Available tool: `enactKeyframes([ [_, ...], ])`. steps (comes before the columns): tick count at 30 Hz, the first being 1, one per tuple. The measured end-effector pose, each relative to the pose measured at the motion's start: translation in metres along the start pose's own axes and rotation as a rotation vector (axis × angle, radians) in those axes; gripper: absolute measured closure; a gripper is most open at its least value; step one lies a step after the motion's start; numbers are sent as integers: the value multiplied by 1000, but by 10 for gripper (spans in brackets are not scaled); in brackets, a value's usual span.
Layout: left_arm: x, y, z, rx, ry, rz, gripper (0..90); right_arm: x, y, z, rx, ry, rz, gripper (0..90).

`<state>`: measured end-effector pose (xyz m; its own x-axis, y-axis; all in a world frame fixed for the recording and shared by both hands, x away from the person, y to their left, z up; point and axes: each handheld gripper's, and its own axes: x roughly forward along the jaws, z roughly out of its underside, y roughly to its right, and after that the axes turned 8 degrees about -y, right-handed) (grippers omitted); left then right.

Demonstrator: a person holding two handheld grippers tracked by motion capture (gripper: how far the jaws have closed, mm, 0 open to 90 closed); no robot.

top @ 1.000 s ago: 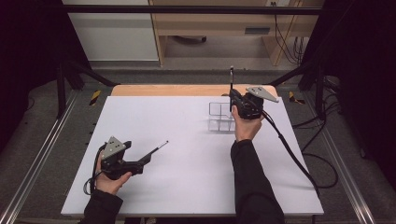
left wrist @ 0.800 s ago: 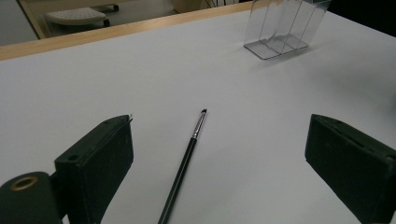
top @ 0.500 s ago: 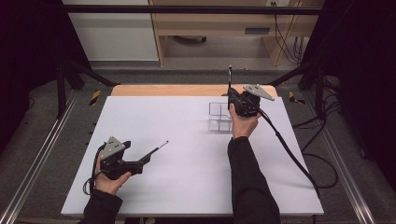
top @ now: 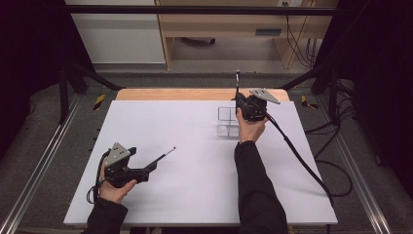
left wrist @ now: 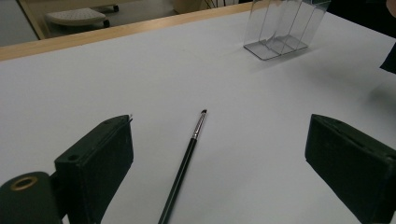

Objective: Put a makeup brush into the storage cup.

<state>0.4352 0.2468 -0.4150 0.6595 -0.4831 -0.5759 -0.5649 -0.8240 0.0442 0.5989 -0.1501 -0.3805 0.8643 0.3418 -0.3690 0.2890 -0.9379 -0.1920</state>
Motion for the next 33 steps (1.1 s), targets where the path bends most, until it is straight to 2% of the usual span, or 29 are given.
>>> enactKeyframes([
  [30,1,1,0,4,-2,1,69,12,7,30,2,-86,13,845],
  [33,1,1,0,6,-4,1,69,12,6,33,-20,-99,19,845],
])
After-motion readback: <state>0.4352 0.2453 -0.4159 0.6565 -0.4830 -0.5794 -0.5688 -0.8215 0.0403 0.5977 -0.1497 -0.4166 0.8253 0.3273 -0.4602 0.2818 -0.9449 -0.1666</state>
